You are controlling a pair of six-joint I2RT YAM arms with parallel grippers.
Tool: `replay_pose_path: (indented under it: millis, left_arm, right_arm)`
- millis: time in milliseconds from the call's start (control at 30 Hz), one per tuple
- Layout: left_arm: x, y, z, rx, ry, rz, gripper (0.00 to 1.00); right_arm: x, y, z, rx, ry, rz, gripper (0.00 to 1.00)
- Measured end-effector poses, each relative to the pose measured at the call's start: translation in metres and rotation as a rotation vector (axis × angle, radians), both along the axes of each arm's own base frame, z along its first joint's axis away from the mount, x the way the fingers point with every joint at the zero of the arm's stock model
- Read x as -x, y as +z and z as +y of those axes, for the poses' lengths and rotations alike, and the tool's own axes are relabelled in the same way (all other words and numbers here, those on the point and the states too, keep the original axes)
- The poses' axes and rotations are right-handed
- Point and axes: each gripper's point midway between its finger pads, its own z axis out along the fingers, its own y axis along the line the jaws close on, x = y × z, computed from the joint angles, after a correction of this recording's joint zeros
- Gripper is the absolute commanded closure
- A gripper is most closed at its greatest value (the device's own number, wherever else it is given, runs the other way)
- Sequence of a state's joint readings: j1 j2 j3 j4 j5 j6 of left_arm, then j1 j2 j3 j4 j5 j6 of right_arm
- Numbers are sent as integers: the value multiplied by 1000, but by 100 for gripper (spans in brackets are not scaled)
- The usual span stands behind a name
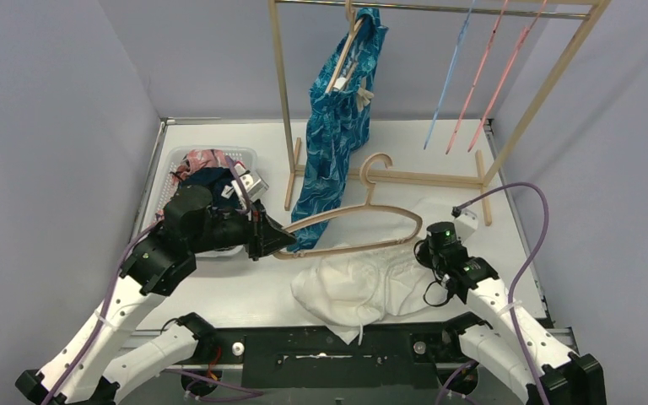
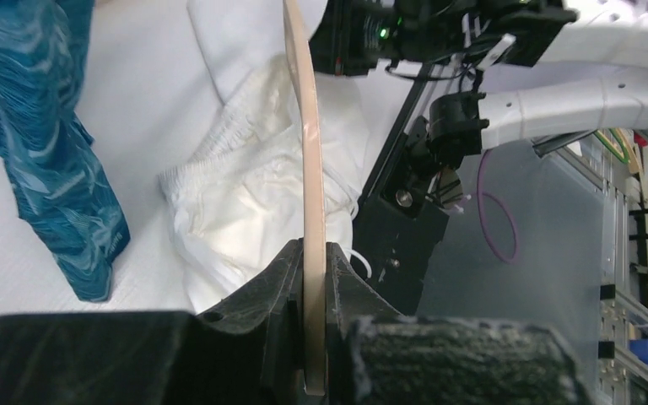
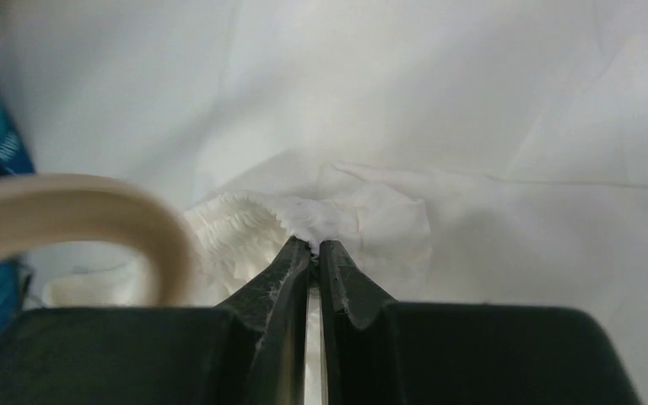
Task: Remove the shorts from the hanger
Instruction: Remove the shorts from the hanger, then place the hanger on the clothes rod.
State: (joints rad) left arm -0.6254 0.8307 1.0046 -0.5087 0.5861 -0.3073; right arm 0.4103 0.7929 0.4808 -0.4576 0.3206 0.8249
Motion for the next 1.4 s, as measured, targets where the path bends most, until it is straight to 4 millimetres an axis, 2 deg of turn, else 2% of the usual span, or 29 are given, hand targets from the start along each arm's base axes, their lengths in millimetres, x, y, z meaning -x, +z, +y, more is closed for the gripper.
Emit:
replay_pose_path:
  millis: [67, 133, 267, 333, 400, 533, 600, 967, 1133, 1300, 1400]
  left_arm:
    - [1, 14, 5, 11, 19, -38, 100]
    - [3, 21, 10, 15, 39, -63, 100]
    - [5, 21, 17, 6, 69, -68, 100]
    - [4, 21, 19, 4, 78, -66, 100]
    - [3, 19, 19, 2, 87, -61, 100]
    - [-2, 16, 20, 3, 120, -48, 100]
    - [-5, 17, 21, 4, 143, -44, 100]
    - [-25, 33, 13, 61, 185, -91, 100]
    - [-50, 36, 7, 50, 251, -113, 100]
    - [-69, 52, -18, 31, 254, -168, 100]
    - [-67, 64, -40, 5, 253, -243, 100]
  right_arm:
    - [7, -24, -2, -26, 1, 66, 100]
    - [12, -37, 1, -53, 17, 108, 100]
    - [8, -34, 16, -112, 70, 92, 98]
    - [5, -30, 22, -135, 93, 75, 92]
    - [3, -25, 26, -154, 112, 53, 77]
    - [0, -8, 31, -193, 127, -13, 39]
    - [-2, 0, 33, -213, 127, -46, 31]
    - [-5, 12, 28, -245, 65, -91, 25]
    - [-7, 21, 24, -249, 30, -112, 25]
    - [-7, 27, 21, -263, 3, -138, 25]
    - [-5, 32, 19, -277, -10, -159, 25]
